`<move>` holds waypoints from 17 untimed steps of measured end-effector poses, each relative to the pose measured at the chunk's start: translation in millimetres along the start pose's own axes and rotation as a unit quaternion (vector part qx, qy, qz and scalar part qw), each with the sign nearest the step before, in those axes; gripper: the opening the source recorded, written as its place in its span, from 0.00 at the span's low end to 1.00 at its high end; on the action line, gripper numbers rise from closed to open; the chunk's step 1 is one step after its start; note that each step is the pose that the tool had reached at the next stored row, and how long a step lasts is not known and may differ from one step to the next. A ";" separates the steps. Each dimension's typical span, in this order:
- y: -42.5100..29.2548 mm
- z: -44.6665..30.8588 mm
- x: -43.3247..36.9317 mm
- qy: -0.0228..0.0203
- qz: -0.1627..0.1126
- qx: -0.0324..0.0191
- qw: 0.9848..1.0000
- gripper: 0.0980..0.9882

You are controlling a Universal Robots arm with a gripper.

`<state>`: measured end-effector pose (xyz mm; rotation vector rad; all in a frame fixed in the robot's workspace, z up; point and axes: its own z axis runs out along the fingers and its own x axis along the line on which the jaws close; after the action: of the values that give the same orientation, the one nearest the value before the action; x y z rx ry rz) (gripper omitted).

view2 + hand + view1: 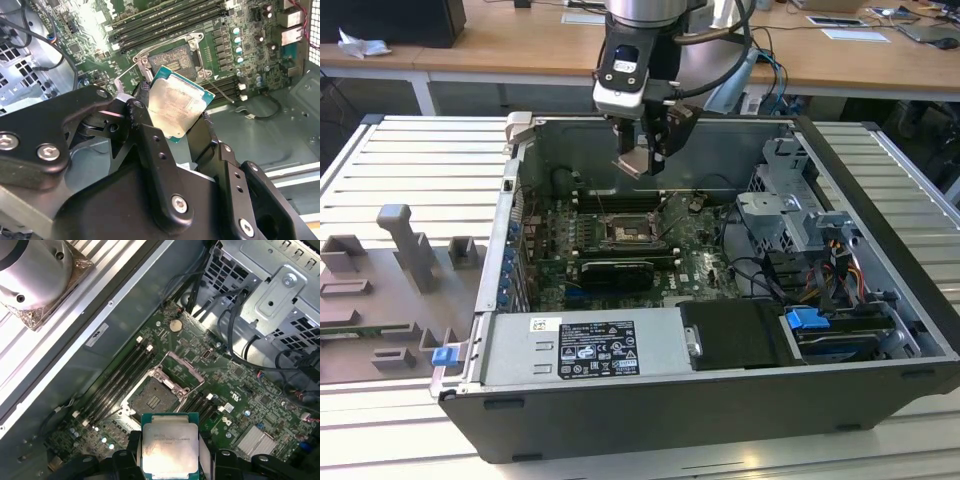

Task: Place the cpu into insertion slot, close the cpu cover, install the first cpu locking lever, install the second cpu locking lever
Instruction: 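Place the cpu into insertion slot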

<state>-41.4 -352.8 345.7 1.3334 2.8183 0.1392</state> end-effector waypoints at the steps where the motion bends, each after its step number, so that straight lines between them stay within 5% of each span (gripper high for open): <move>1: 0.0 0.0 0.0 0.000 0.003 0.000 1.000 0.50; 11: -0.4 4.7 -0.1 -0.004 0.051 -0.001 0.999 0.50; 17: -0.9 8.8 -0.1 -0.002 0.055 -0.003 0.998 0.50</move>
<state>-41.5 -352.8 336.9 1.4848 2.7392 0.1462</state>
